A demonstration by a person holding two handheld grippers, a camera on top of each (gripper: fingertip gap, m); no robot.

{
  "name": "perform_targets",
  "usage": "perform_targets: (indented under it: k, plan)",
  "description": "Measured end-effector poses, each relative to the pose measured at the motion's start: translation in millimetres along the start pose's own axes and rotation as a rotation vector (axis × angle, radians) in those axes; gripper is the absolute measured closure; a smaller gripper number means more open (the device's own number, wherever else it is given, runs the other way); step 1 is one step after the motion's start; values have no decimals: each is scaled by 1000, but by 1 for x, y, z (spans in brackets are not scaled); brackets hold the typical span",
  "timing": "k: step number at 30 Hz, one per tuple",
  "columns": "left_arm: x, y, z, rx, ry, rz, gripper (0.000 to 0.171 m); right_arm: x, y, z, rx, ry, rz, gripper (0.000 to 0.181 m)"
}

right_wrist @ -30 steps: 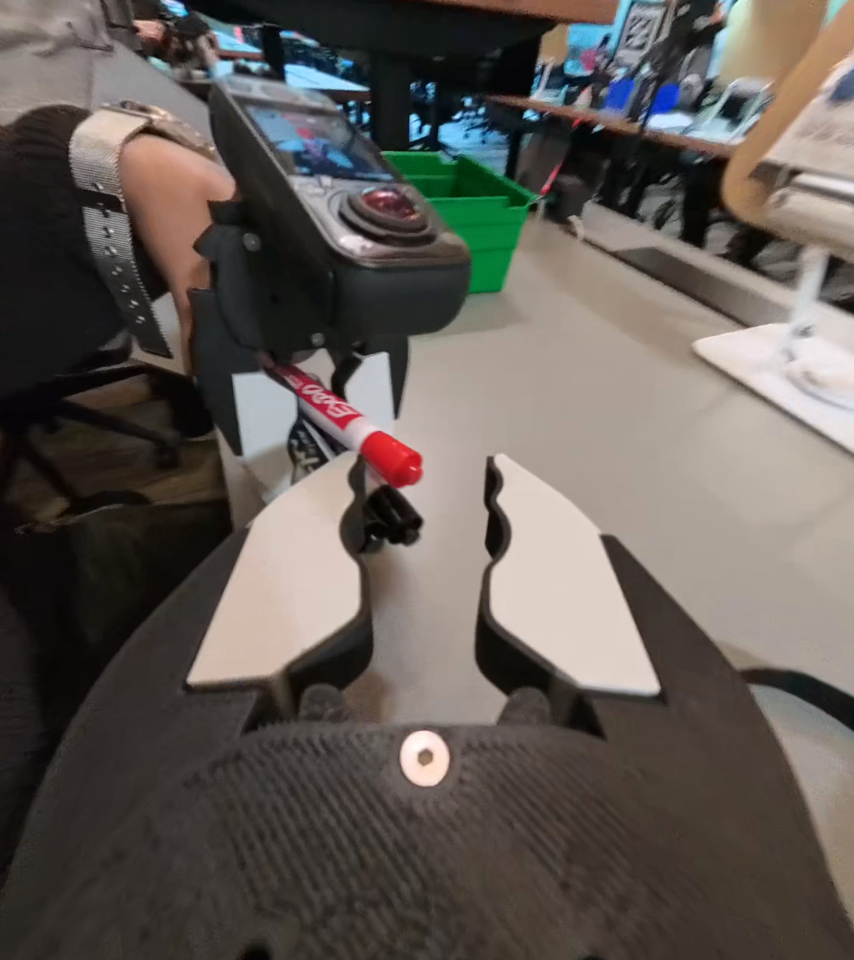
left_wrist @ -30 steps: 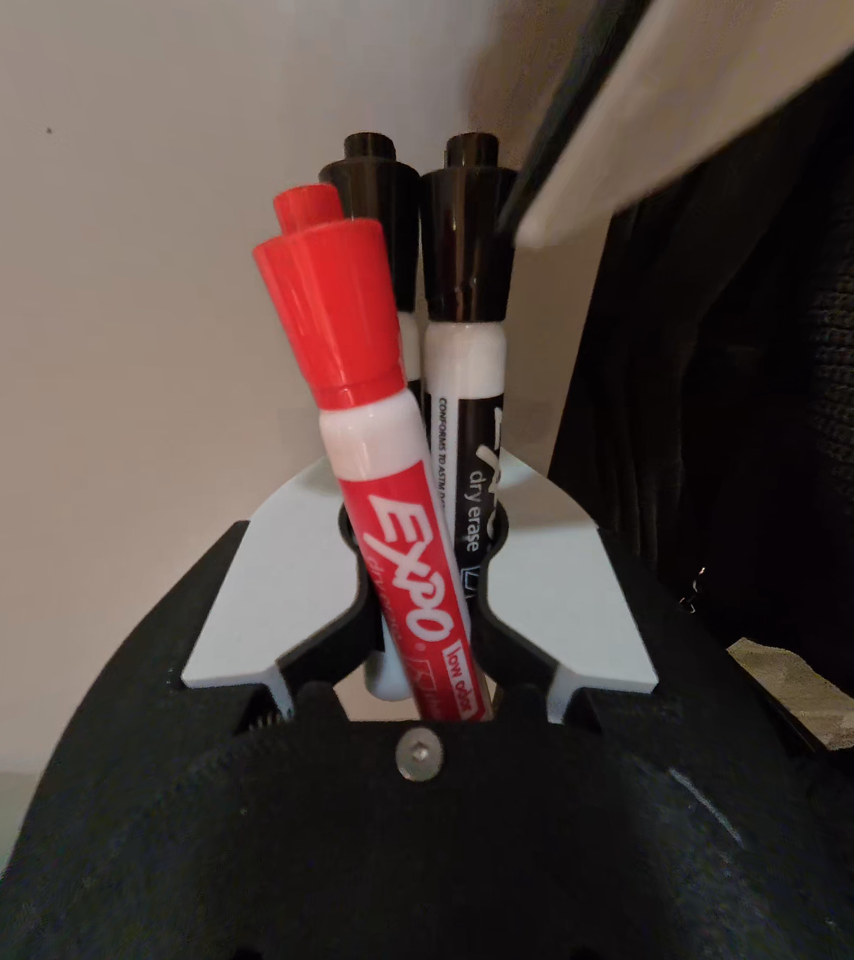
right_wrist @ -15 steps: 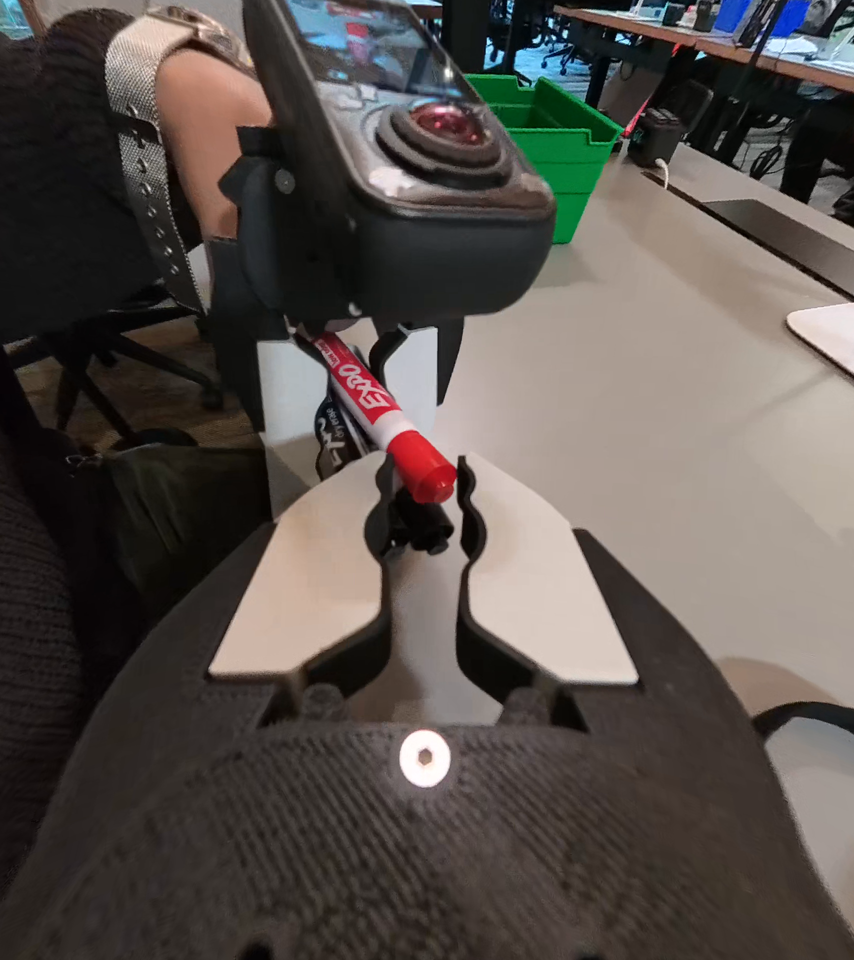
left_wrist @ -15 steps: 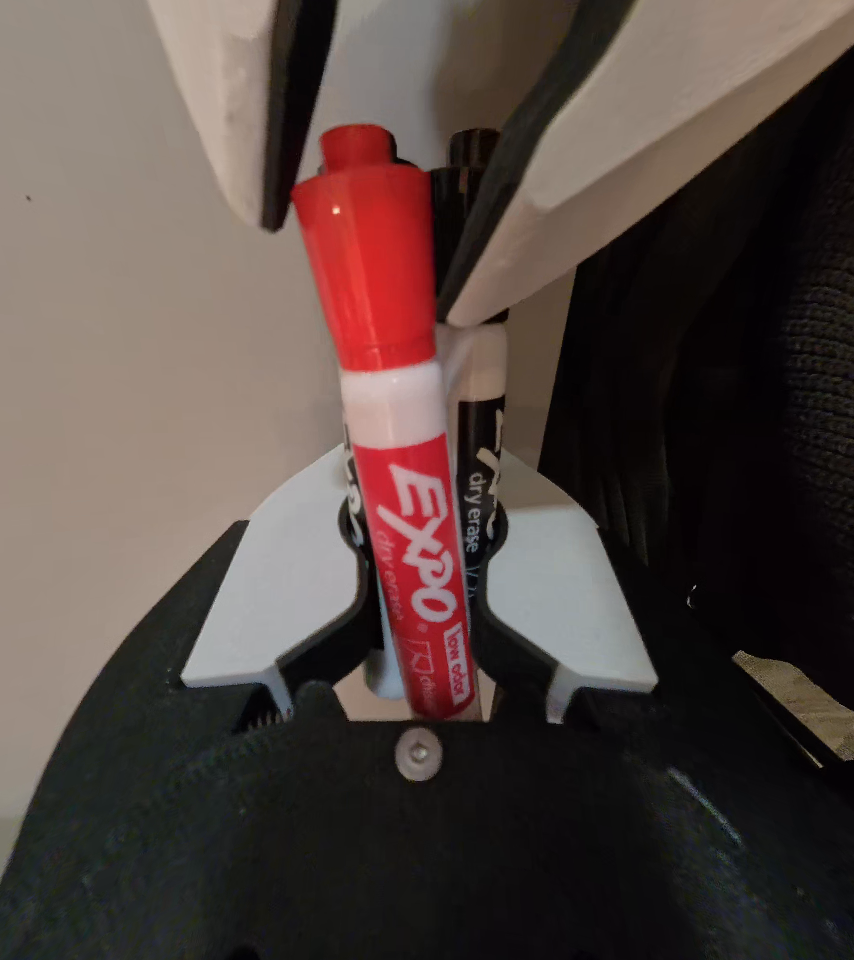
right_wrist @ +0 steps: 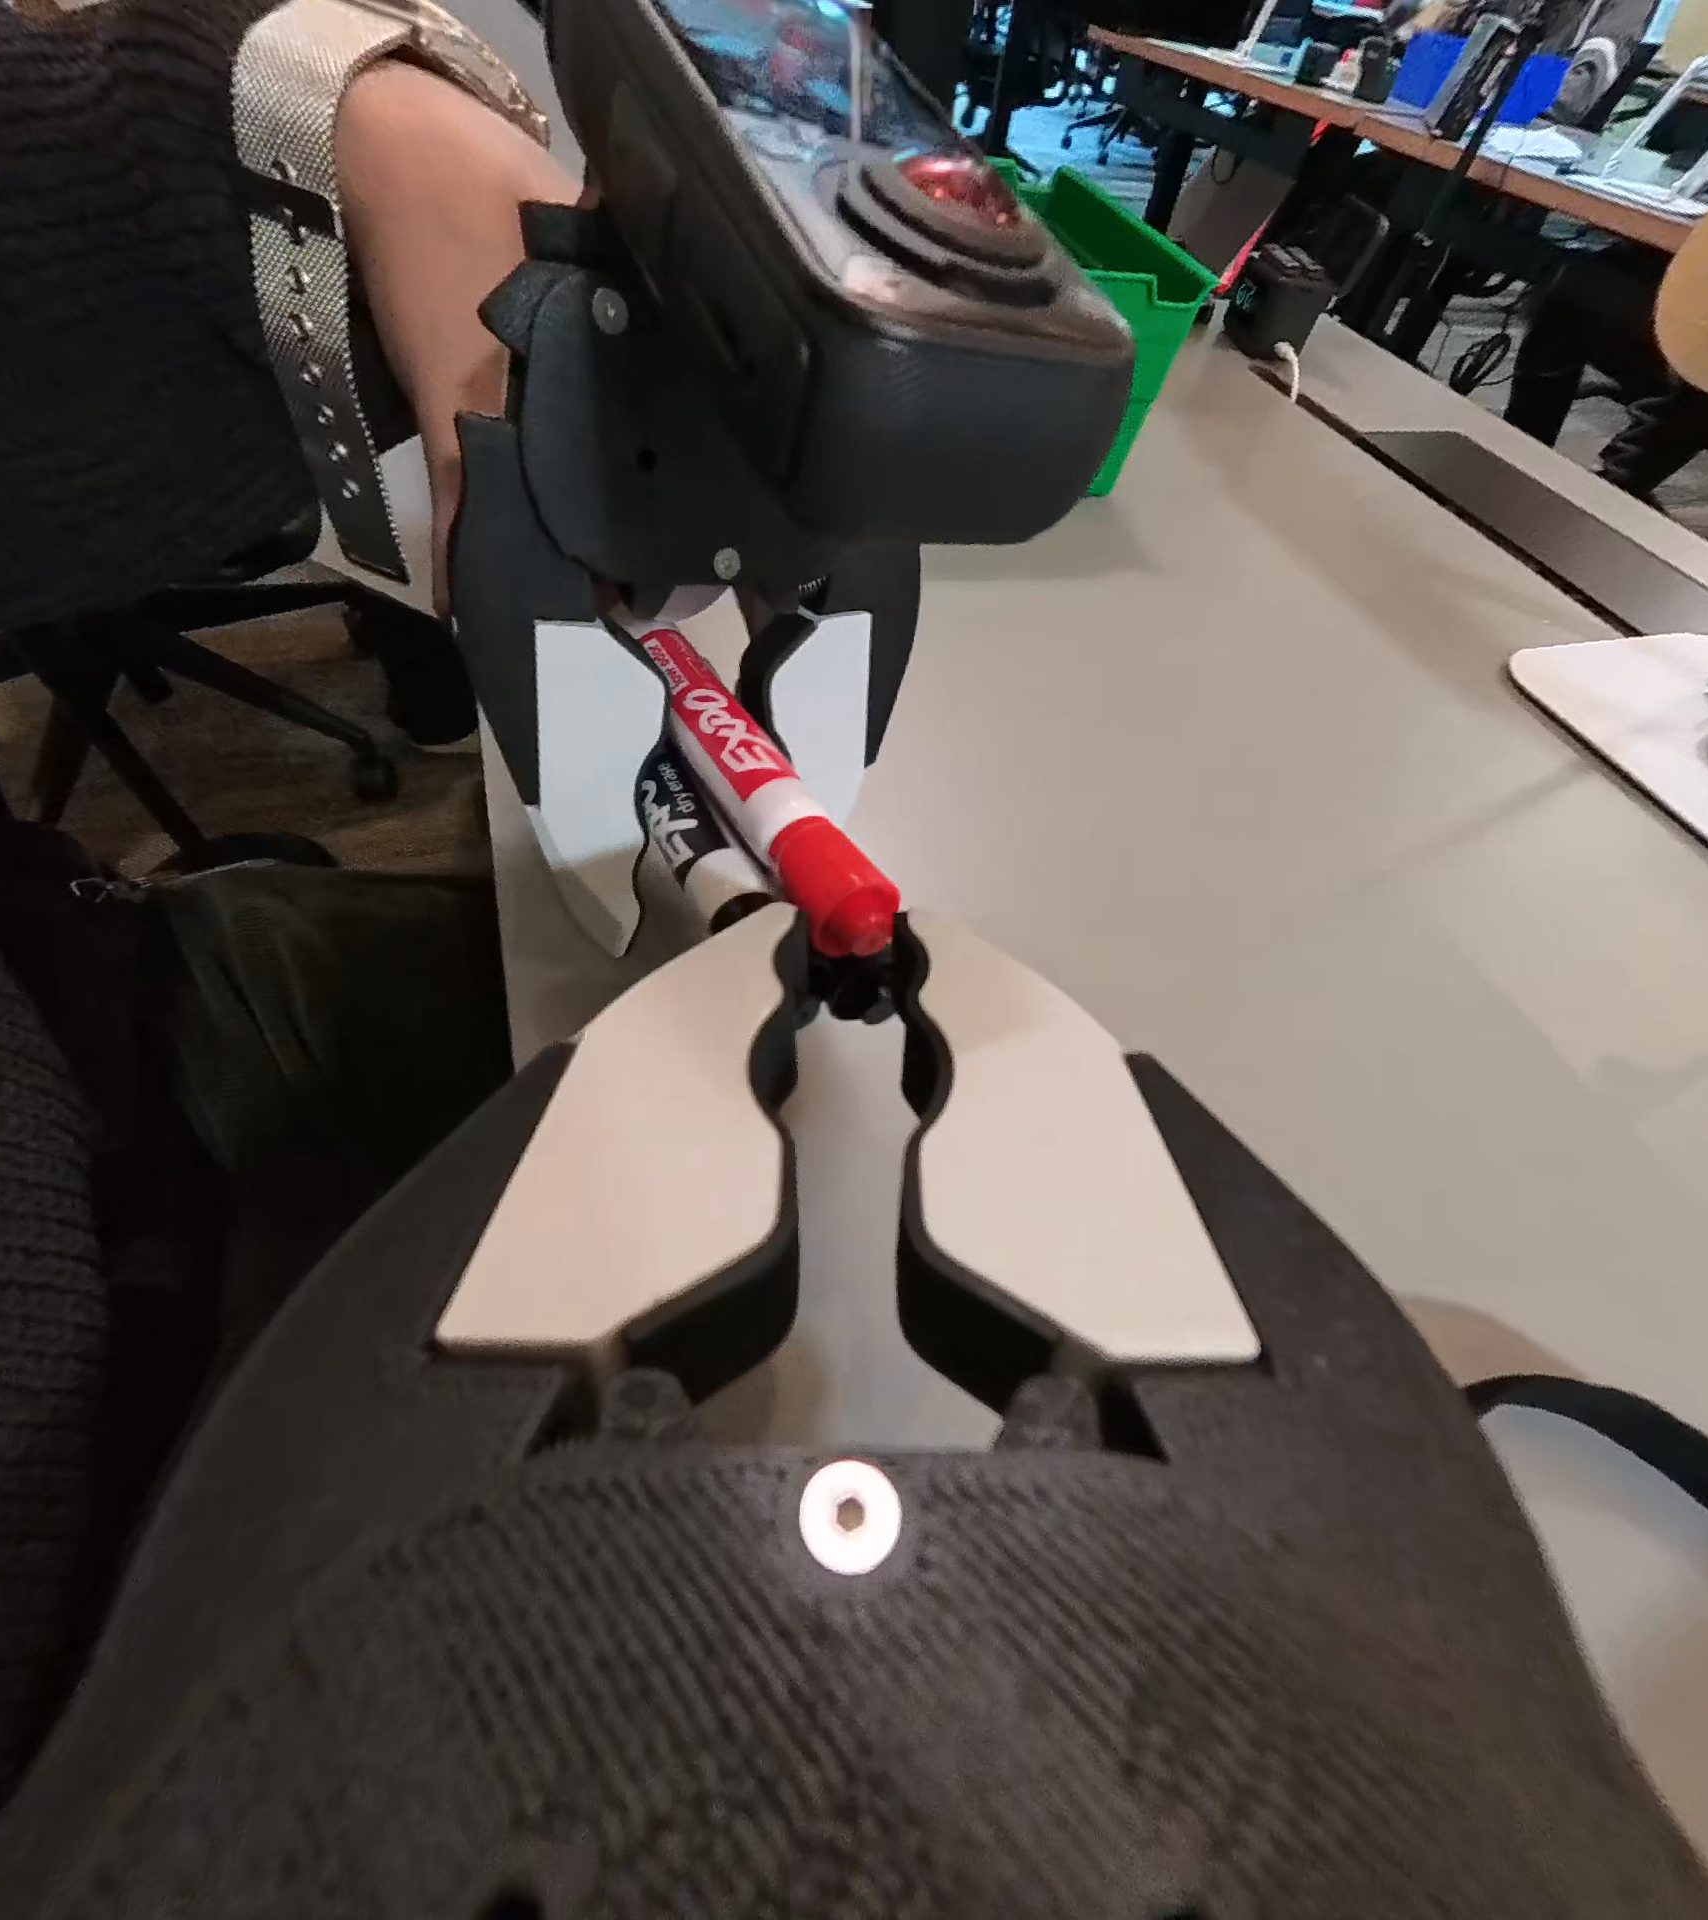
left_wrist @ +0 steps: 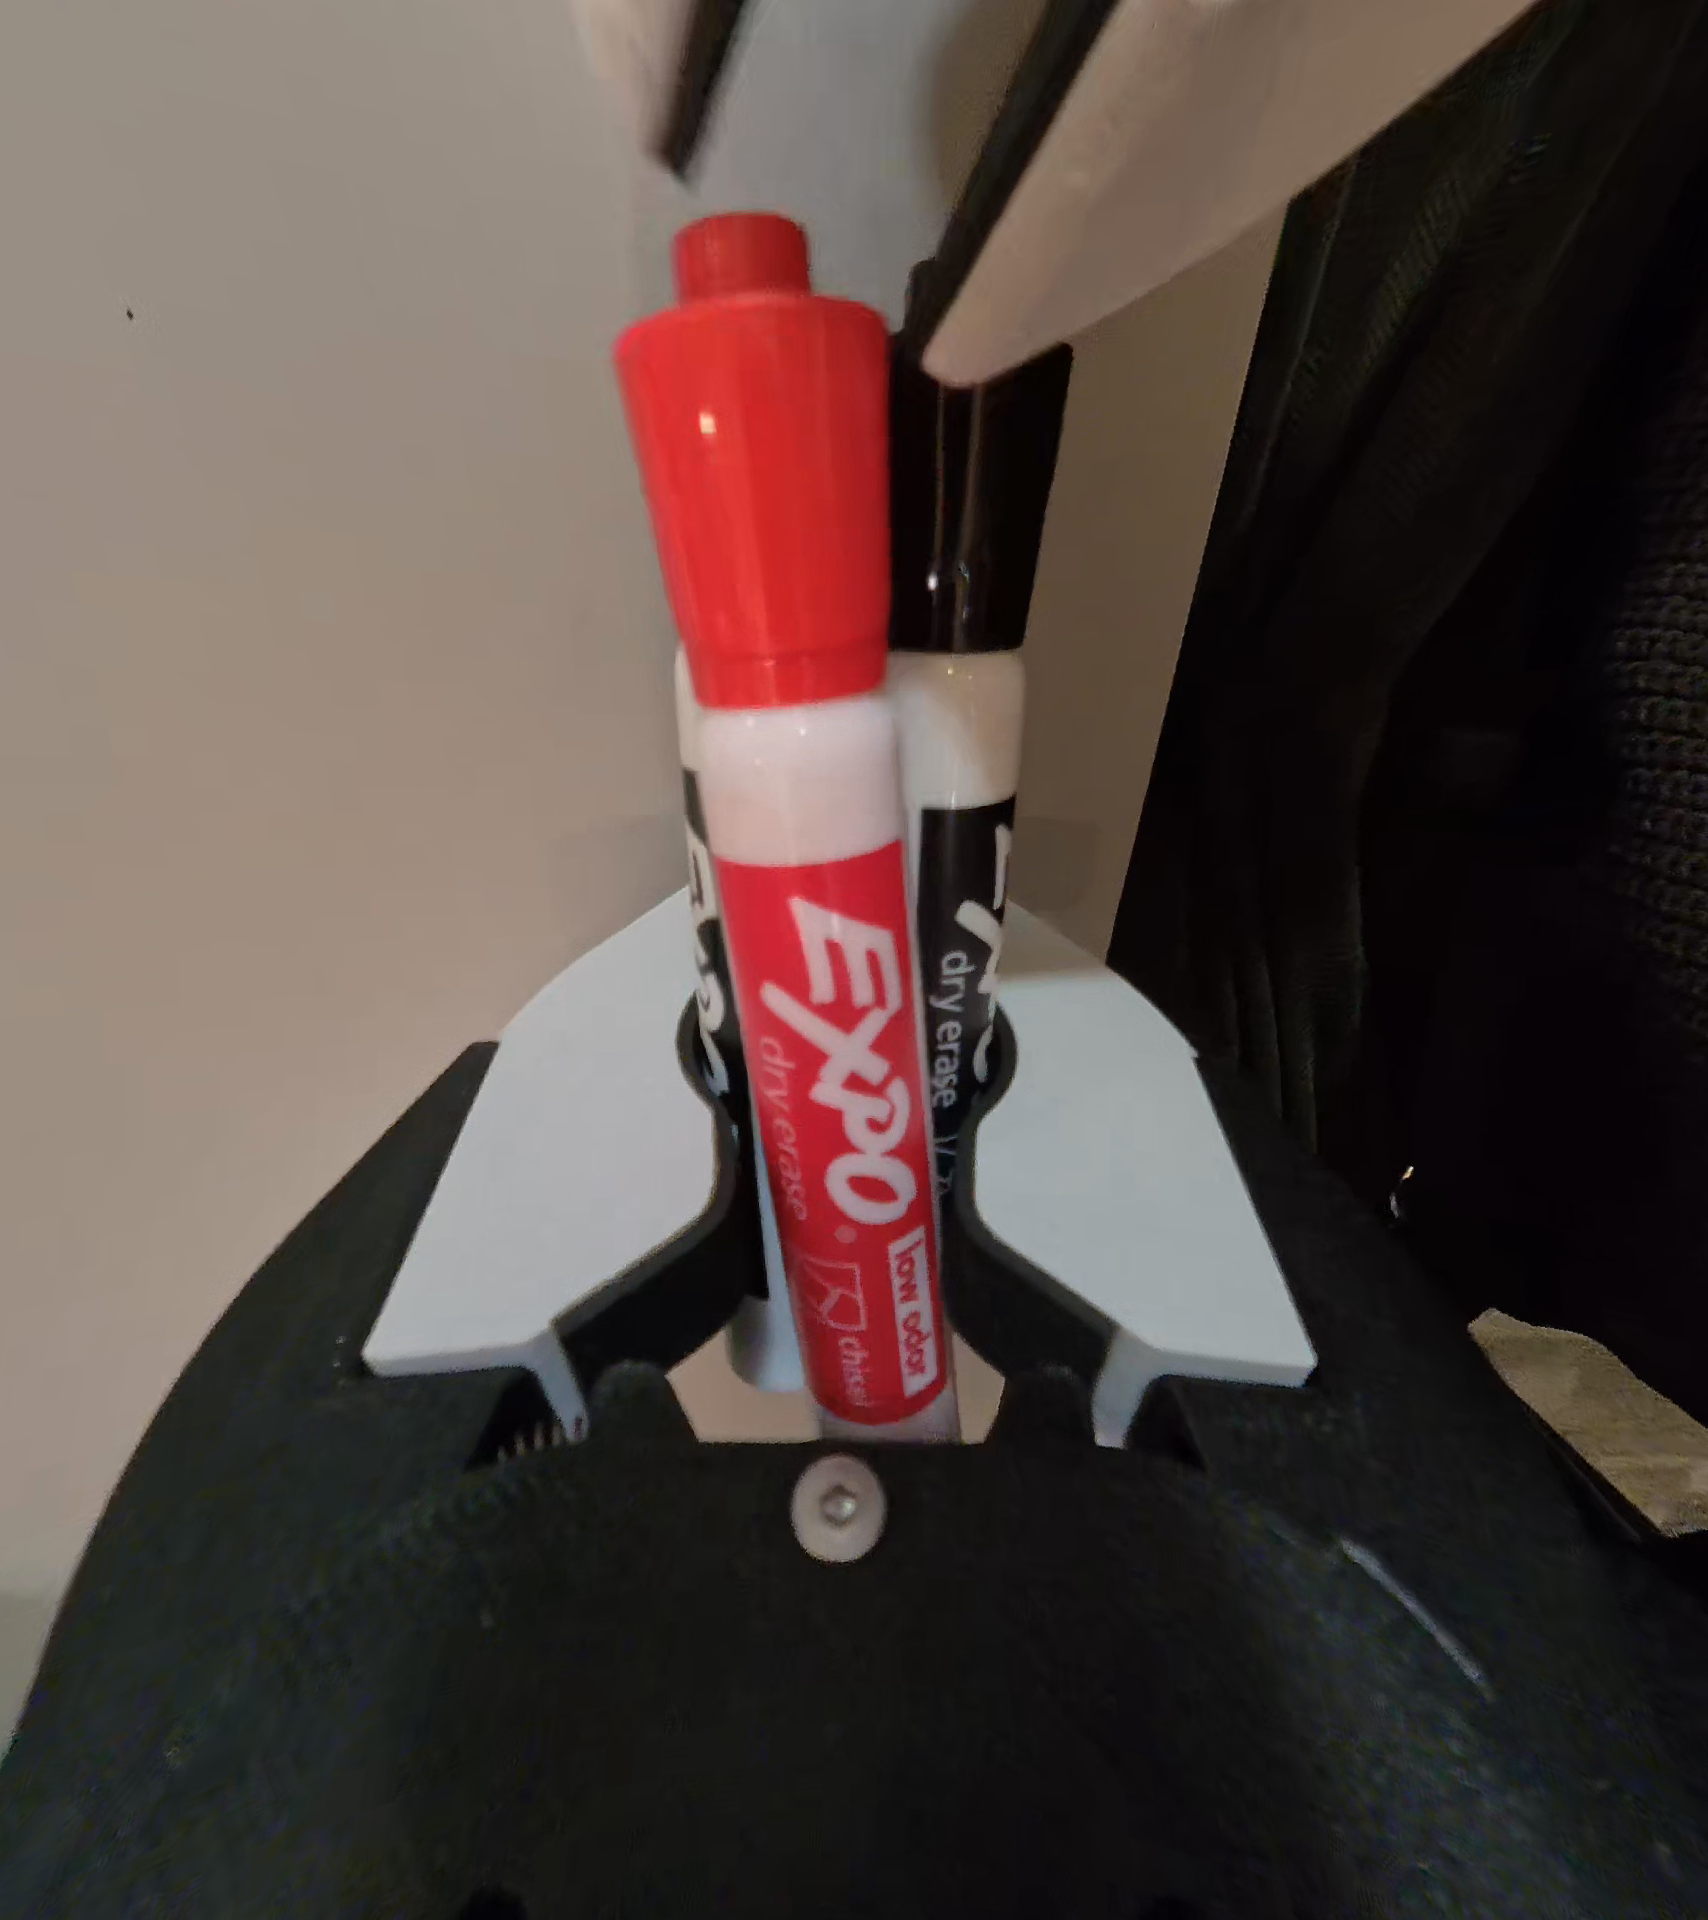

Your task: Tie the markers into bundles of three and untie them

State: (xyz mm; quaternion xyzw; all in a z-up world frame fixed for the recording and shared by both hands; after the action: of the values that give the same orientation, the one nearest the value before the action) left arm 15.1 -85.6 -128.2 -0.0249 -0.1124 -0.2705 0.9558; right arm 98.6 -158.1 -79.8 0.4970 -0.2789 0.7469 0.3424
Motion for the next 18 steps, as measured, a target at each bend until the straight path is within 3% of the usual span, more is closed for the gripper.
perform_targets:
  k: [5,10,14,18]
  plan:
    - [-1,-1,-1,54,65,-28,128,6,3,1,1,-79,24,152]
    - [4,-6,1,53,63,-57,128,-2,8,-8,22,-5,22,140]
    - [4,-7,0,52,67,-60,128,-4,9,-10,22,36,57,156]
    - [4,-6,0,37,52,-42,128,-3,9,-9,17,45,63,157]
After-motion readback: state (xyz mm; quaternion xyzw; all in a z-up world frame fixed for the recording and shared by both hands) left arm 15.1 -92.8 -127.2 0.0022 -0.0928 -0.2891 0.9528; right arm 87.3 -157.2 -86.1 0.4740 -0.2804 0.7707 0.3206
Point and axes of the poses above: each gripper's, where its closed fingertips meet, z back along the fingers, x out of its top, y = z × x across the jaws, the point moved 5 cm from there along z, back along the fingers, and after that the axes turned 7 degrees about x, right-handed, at the moved point
